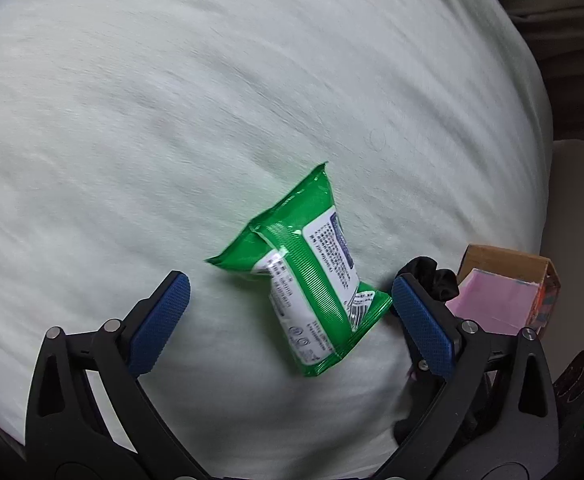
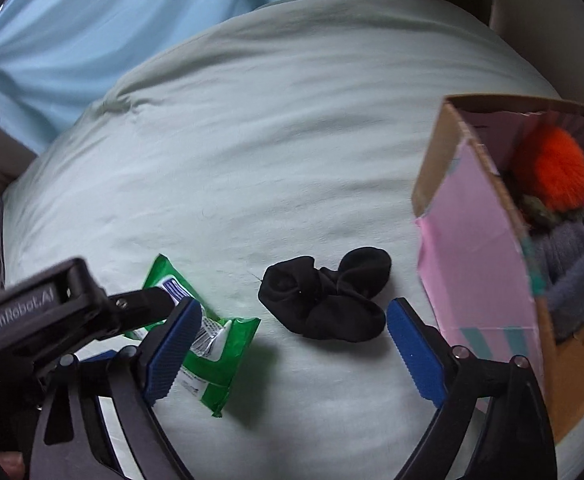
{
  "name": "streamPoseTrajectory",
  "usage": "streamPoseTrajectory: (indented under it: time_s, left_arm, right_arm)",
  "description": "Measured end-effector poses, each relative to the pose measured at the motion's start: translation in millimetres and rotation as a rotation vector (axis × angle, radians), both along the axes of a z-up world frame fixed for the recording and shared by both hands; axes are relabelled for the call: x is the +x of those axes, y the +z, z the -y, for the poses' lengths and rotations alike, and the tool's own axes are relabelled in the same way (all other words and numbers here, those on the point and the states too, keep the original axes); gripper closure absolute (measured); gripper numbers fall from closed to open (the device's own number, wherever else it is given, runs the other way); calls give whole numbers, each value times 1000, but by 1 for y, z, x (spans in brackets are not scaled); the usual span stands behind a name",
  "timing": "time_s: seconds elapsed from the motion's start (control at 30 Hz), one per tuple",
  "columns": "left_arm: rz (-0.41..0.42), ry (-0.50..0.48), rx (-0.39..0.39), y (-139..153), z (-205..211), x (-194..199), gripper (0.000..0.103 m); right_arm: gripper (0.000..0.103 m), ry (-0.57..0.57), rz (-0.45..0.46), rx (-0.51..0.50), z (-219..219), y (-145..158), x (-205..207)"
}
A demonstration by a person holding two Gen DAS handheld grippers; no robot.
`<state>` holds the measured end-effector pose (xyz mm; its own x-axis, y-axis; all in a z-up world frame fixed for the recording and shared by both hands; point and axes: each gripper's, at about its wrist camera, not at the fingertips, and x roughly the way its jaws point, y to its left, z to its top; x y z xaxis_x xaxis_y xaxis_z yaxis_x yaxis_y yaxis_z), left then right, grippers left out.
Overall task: Organize soft objects
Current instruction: 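Grasp the green wipes pack with the left tool while the right tool grasps the black scrunchie, then lift and carry the wipes pack and scrunchie over the box with both tools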
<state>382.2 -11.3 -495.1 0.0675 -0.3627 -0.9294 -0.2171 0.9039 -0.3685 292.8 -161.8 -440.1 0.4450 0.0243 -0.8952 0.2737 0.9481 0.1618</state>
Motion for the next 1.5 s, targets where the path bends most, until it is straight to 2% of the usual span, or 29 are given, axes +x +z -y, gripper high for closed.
streamPoseTrajectory:
  time_s: [0.03,0.17,0.2,0.27,0.33,0.4,0.53,0.6,0.63,0.67,0.83,1.13,1.33,1.5]
  left_arm:
    - [-4,-1,-2,-2,2,1,5]
    - [-28,-13,-2,-17,15,9,20]
    - [-33,-18,9,-19,17,10,21]
    - [-27,-33,31,-22,23,10,22]
    - [-10,-56,57,-21,30,7,25]
    - [6,-83,95,-20,35,3,38]
    - [29,-105,96,-16,38,1,47]
    - [56,-130,94,-12,42,0,61]
    - [67,-150,105,-10,45,-1,62]
    - [76,-168,112,-8,48,-2,65]
    - [92,-175,101,0,45,-6,69]
    - [174,-162,91,58,8,-29,70]
    - [276,-172,94,115,-14,-62,70]
    - [363,-193,86,169,-26,-92,70]
  right_arm:
    - [19,3,-1,-7,0,-3,2]
    - [20,1,0,-44,6,-17,8]
    - [21,1,-9,-55,8,-22,10]
    - [32,4,-29,-70,11,-31,13]
    - [37,9,-48,-89,13,-37,14]
    - [43,12,-61,-110,15,-41,13]
    - [52,41,-63,-147,14,-40,11]
    - [61,50,-65,-150,13,-39,11]
    - [68,56,-66,-148,13,-37,11]
    - [71,61,-66,-144,13,-36,10]
    - [78,66,-54,-127,17,-26,4]
    - [79,82,12,-125,5,17,-20]
    - [79,73,82,-121,-3,67,-47]
    - [79,60,155,-104,-1,122,-86]
